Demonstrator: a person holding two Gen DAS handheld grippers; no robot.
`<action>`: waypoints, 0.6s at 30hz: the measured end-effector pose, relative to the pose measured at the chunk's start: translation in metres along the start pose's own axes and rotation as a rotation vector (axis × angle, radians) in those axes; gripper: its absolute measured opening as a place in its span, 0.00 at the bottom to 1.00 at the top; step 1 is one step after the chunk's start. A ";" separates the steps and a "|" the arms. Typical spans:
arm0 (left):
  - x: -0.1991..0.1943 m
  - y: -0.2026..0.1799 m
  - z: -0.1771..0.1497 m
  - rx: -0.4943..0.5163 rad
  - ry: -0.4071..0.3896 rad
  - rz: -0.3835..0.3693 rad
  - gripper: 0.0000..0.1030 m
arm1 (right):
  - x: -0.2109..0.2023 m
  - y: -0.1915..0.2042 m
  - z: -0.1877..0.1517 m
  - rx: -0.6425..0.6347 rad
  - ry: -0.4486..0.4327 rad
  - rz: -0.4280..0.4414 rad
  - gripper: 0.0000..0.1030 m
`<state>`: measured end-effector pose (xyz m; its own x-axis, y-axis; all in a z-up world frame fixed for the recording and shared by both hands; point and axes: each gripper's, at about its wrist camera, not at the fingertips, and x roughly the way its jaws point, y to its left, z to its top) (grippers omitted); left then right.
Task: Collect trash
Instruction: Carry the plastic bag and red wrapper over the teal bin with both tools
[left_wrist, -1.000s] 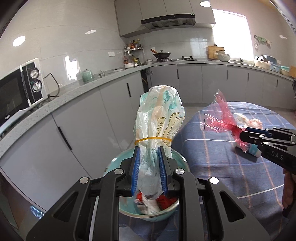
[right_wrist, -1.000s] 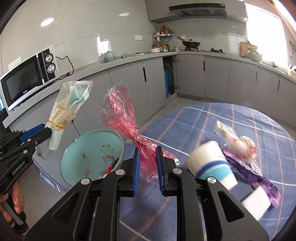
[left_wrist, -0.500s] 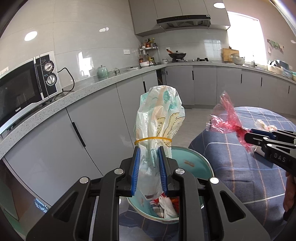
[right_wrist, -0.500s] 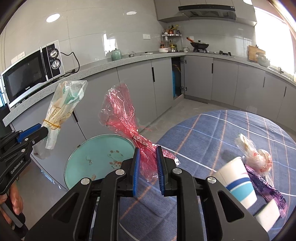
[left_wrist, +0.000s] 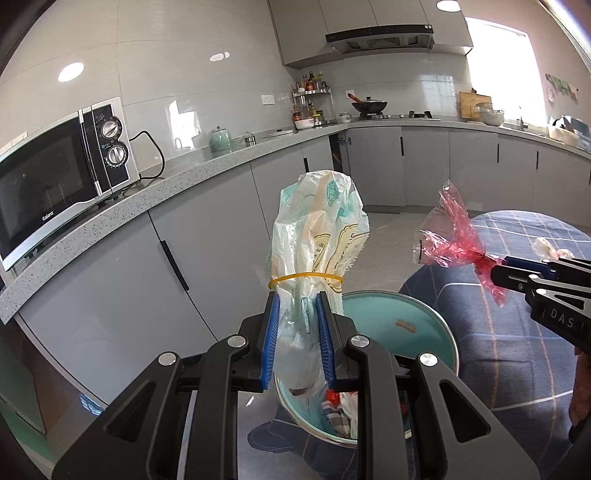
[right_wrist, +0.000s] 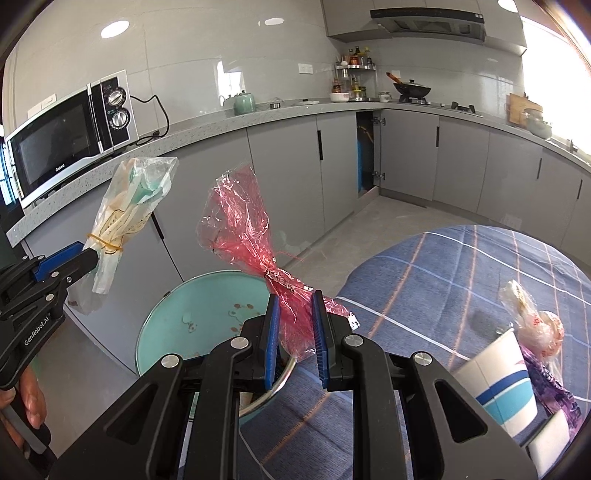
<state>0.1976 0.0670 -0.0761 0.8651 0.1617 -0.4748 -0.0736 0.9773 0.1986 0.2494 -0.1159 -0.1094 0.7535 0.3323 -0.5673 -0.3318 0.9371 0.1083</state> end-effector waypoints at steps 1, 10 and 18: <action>0.001 0.001 0.000 -0.001 0.002 0.003 0.21 | 0.002 0.001 0.000 -0.001 0.002 0.001 0.18; 0.009 0.003 0.000 -0.002 0.013 0.019 0.21 | 0.014 0.011 0.001 -0.011 0.018 0.007 0.18; 0.010 0.003 -0.002 -0.006 0.016 0.031 0.21 | 0.019 0.015 0.001 -0.021 0.021 0.011 0.18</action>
<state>0.2055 0.0717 -0.0820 0.8542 0.1937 -0.4826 -0.1032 0.9727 0.2078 0.2589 -0.0951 -0.1177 0.7375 0.3399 -0.5835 -0.3520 0.9309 0.0974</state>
